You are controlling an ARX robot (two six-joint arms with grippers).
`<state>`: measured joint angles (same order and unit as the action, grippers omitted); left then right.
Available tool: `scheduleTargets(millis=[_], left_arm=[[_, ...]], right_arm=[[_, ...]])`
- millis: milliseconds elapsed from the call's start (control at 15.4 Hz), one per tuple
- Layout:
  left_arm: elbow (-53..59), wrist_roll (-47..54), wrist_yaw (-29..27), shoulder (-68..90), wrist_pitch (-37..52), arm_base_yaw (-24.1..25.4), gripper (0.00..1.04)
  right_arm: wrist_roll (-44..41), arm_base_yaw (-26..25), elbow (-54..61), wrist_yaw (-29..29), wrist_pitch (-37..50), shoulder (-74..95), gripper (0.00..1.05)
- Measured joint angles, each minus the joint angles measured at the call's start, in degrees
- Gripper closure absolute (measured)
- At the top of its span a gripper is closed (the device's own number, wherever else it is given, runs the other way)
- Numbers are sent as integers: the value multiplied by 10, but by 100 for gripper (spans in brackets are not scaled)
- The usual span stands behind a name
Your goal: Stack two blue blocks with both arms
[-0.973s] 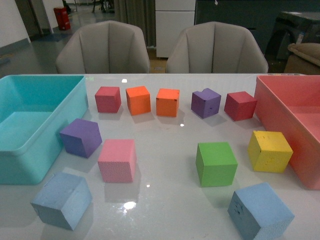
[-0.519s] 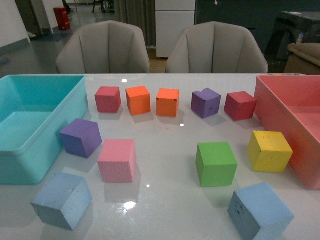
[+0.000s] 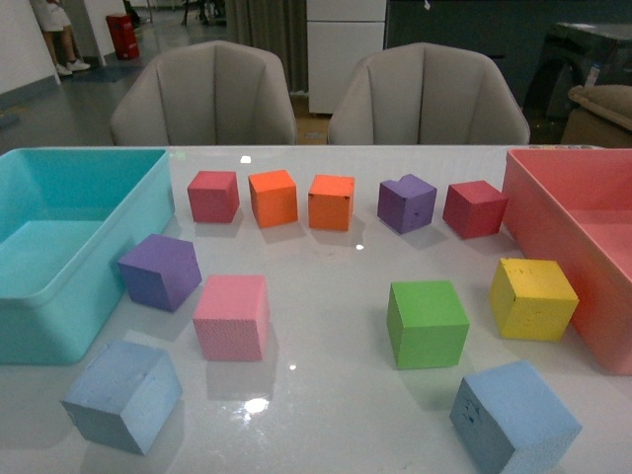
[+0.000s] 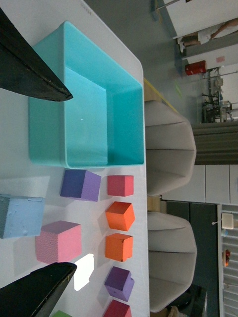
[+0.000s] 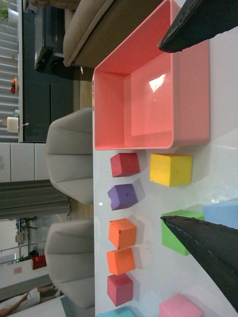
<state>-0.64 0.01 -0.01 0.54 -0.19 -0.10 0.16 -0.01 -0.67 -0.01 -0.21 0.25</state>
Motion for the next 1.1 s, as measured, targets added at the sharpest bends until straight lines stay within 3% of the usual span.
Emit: scheduleTargets(millis=[195, 259, 324, 389, 648, 1102], left_arm=[[0, 0, 0, 0, 0, 0, 7], [0, 0, -1, 0, 0, 0, 7], [0, 0, 1, 0, 0, 0, 7], [0, 0, 0, 0, 0, 0, 7], [0, 0, 0, 0, 0, 0, 7], [0, 0, 0, 0, 0, 0, 7]], right_arm=[[0, 0, 0, -2, -2, 0, 6], [10, -26, -11, -70, -32, 20, 6], [23, -46, -25, -138, 3, 95, 6], [28, -24, -51, -165, 61, 174, 6], [26, 47, -164, -112, 218, 446, 6], [28, 102, -254, -54, 269, 895, 6]])
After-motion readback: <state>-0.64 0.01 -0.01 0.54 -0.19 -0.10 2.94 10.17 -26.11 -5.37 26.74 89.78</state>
